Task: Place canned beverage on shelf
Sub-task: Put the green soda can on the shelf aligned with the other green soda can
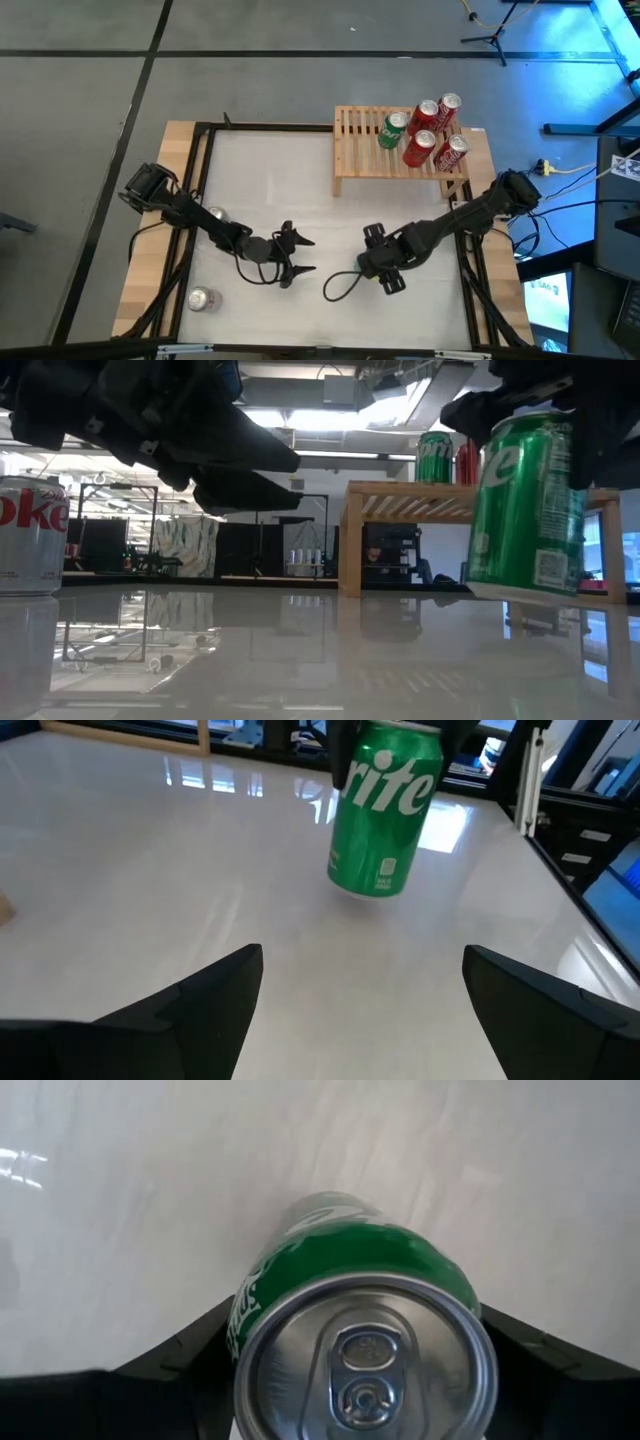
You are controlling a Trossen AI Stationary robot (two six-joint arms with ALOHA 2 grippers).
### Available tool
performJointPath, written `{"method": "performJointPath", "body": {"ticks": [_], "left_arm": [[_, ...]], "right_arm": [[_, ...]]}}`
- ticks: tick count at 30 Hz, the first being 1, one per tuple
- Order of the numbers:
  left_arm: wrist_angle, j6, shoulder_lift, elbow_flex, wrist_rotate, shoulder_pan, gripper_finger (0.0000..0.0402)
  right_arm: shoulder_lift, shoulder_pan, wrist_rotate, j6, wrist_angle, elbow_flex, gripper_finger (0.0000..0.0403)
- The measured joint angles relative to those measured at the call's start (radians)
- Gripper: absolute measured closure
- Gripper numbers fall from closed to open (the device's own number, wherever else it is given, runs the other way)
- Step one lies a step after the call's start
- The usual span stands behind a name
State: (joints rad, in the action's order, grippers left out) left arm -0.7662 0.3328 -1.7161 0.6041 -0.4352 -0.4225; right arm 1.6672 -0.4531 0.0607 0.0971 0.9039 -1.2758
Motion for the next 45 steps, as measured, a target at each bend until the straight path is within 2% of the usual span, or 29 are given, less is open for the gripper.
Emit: {"method": "performJointPath", "body": {"ticks": [5, 13, 18, 23, 27, 29, 34, 37, 41, 45], "left_arm": [[0.001, -0.002, 0.0, 0.0, -0.002, 0.011, 0.0067], [0.001, -0.002, 0.0, 0.0, 0.008, 0.01, 0.0067], [0.0, -0.002, 0.0, 0.0, 0.009, 0.01, 0.0067], [-0.011, -0.003, 0.0, 0.01, 0.011, 0.016, 0.0067], [-0.016, -0.026, -0.014, 0.047, 0.01, 0.025, 0.0067], [-0.014, -0.053, -0.042, 0.08, 0.009, 0.025, 0.0067], [-0.013, -0.1, -0.16, 0.206, 0.013, 0.052, 0.0067], [-0.008, -0.1, -0.237, 0.279, 0.01, 0.077, 0.0067], [-0.006, -0.1, -0.32, 0.361, 0.007, 0.11, 0.0067], [-0.003, -0.105, -0.383, 0.423, -0.007, 0.14, 0.0067]], "right_arm": [[0.005, 0.005, -0.001, 0.0, 0.002, 0.0, 0.0109], [0.013, 0.002, -0.002, 0.002, -0.016, 0.0, 0.0042], [0.013, 0.002, -0.001, 0.015, -0.006, -0.004, 0.0022], [0.01, -0.007, -0.015, 0.159, 0.203, -0.112, 0.0027], [-0.021, -0.074, 0.004, 0.346, 0.299, -0.145, 0.0035], [-0.039, -0.143, 0.073, 0.442, 0.298, -0.127, 0.0036], [-0.048, -0.343, 0.358, 0.704, 0.279, -0.027, 0.0036], [-0.049, -0.426, 0.446, 0.878, 0.21, 0.065, 0.0036], [-0.049, -0.487, 0.58, 1.039, 0.056, 0.201, 0.0036], [-0.049, -0.485, 0.661, 1.067, -0.145, 0.323, 0.0036]]}}
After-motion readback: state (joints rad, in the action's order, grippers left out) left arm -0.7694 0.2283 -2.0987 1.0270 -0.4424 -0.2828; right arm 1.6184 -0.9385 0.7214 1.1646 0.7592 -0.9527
